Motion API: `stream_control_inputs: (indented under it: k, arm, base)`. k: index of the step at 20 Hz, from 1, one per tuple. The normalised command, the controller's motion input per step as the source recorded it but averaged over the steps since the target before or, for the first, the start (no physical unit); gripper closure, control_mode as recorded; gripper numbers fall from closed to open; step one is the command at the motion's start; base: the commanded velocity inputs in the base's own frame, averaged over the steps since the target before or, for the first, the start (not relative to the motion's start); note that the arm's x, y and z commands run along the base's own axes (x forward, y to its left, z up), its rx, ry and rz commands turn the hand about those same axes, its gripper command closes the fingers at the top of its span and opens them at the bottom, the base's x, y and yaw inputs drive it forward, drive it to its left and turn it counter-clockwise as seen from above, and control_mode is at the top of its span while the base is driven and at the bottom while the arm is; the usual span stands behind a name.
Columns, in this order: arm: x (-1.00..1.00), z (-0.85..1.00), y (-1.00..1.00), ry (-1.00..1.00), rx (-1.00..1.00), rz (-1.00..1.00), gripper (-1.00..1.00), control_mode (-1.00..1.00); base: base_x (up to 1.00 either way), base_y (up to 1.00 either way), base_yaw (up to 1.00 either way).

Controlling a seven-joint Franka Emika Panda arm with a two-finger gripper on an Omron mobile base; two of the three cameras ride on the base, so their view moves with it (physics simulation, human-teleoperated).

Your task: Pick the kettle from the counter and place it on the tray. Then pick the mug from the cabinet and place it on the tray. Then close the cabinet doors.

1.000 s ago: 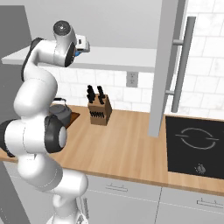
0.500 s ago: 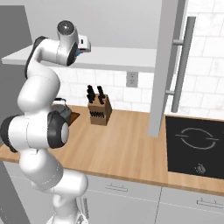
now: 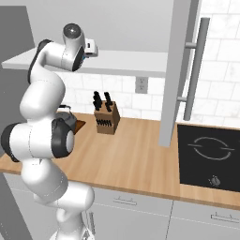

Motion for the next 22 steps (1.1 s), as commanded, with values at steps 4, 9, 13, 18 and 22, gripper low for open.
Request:
stream_control_inputs:
  k: [4,9,13,18,22]
  arm:
    - [0.0,0.0,0.0,0.0,0.0,0.01,-1.0,-1.0]
    - [0.0,-0.02,0.0,0.0,-0.02,0.0,1.0,-1.0]
    - [0.0,-0.04,0.0,0.0,-0.04,0.0,1.0,-1.0]
    - [0.03,-0.03,0.0,0.0,-0.04,0.08,1.0,-1.0]
    - [-0.12,0.0,0.0,0.0,-0.01,0.1,1.0,-1.0]
  base:
    - [0.0,0.0,0.0]
    - [0.0,0.0,0.0]
    - [0.0,0.0,0.0]
    - [0.0,0.0,0.0]
    - [0.0,0.0,0.0]
